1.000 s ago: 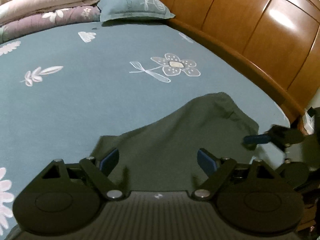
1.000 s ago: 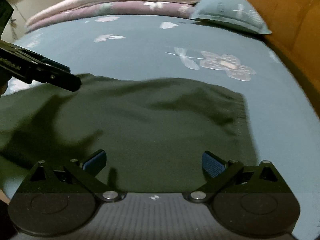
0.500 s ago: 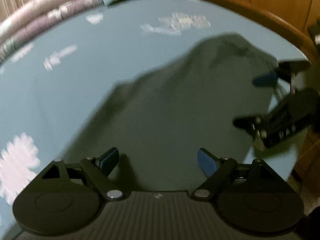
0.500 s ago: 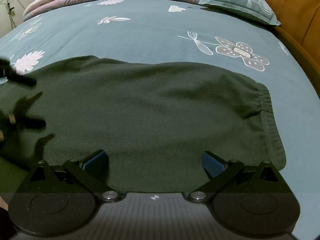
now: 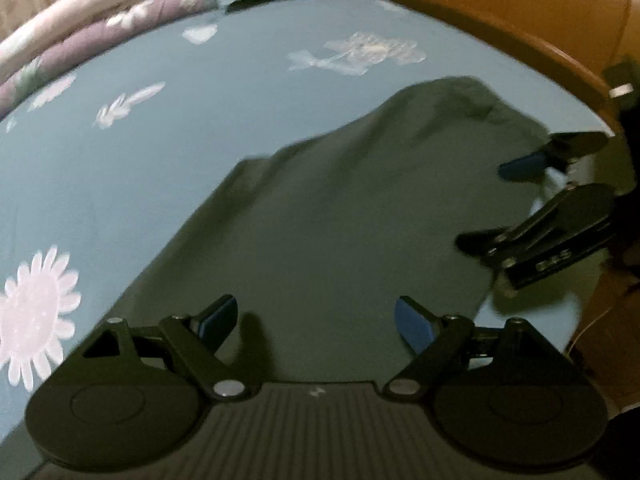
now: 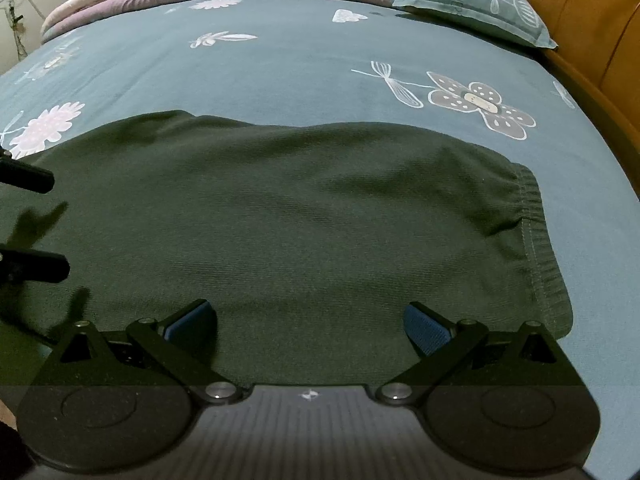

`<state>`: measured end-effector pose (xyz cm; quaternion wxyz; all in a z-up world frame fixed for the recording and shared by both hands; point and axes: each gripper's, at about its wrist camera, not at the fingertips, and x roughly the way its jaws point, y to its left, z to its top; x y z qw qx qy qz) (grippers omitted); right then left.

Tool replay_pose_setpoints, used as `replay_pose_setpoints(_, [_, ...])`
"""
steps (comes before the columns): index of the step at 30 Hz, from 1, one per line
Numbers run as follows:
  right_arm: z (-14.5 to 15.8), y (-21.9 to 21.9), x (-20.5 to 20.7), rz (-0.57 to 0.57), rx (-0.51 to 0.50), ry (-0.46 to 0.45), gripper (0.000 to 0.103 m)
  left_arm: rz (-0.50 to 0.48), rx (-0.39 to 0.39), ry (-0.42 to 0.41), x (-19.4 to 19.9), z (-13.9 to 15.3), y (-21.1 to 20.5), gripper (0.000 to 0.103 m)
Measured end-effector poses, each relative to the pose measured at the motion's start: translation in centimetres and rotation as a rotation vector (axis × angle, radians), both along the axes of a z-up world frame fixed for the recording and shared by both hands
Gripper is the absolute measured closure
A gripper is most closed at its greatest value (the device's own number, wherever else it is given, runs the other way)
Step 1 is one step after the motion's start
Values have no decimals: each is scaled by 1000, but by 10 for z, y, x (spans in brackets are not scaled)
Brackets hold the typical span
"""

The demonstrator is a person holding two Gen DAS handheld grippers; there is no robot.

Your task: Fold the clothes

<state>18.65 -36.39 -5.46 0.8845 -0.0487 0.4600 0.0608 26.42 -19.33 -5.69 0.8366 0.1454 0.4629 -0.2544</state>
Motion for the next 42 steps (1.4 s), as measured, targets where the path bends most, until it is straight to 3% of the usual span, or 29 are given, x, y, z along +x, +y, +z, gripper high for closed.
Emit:
replay_pose_setpoints(7, [0,1,0,-3,-3,5,0,-34,11,52,-11,-7,4,16])
replay_pose_setpoints(16, [0,4,1,-6,-8,10,0,67,22,8,9,9,19,16])
replay_pose_setpoints(23, [-1,7,3,-11,-15,15,0,143,44,61,11,0,34,16])
replay_pose_setpoints(35, [0,11,7,-28,-31,40,0,131,-27,35,-2,13,60,16])
replay_pose_setpoints(42, [0,15,7,-63,-41,42,0,214,0,83,1,2,94,16])
